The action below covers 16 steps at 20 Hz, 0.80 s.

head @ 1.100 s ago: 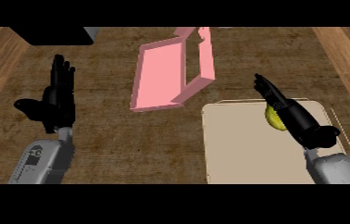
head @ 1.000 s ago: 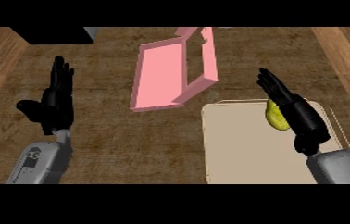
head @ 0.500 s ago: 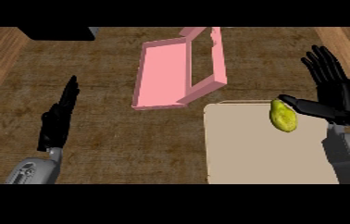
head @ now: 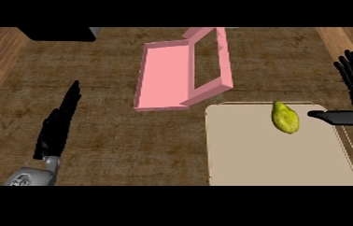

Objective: Pick the pear from the tray and place it in the cardboard box

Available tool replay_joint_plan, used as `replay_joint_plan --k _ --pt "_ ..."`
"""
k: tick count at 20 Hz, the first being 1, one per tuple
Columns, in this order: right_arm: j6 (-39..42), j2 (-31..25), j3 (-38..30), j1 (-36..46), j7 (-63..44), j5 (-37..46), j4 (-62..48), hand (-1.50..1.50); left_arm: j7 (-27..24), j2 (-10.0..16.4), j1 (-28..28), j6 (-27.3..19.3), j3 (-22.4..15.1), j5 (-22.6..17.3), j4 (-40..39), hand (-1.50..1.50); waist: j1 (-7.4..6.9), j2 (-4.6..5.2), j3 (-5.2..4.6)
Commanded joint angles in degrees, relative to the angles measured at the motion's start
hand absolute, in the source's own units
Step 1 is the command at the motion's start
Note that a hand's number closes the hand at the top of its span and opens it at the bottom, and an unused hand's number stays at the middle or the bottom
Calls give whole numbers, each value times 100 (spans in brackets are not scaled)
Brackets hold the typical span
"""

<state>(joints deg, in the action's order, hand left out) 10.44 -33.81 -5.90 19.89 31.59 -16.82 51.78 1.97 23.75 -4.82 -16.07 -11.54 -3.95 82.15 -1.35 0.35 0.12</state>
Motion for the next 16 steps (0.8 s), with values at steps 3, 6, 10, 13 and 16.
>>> replay_joint_plan --k 3,6,10,13,16 --pt "710 -1269 714 165 -193 1142 -218 -150 114 -5 199 -4 -1 2 189 0 -48 -19 -14" --pt "1168 -1549 1258 77 -207 1676 -104 -150 90 -11 218 -1 -3 33 262 0 -9 -27 -16" --pt "1541 -1640 1793 240 -524 2192 109 -150 438 70 155 3 11 90 524 0 25 -43 -13" --pt "1561 -1313 1858 391 -1079 2294 494 -150 97 164 424 229 244 14 350 0 92 -45 -17" --pt "1626 -1189 1764 332 -1175 2571 439 -150 84 -139 297 76 229 291 210 0 121 -37 -14"
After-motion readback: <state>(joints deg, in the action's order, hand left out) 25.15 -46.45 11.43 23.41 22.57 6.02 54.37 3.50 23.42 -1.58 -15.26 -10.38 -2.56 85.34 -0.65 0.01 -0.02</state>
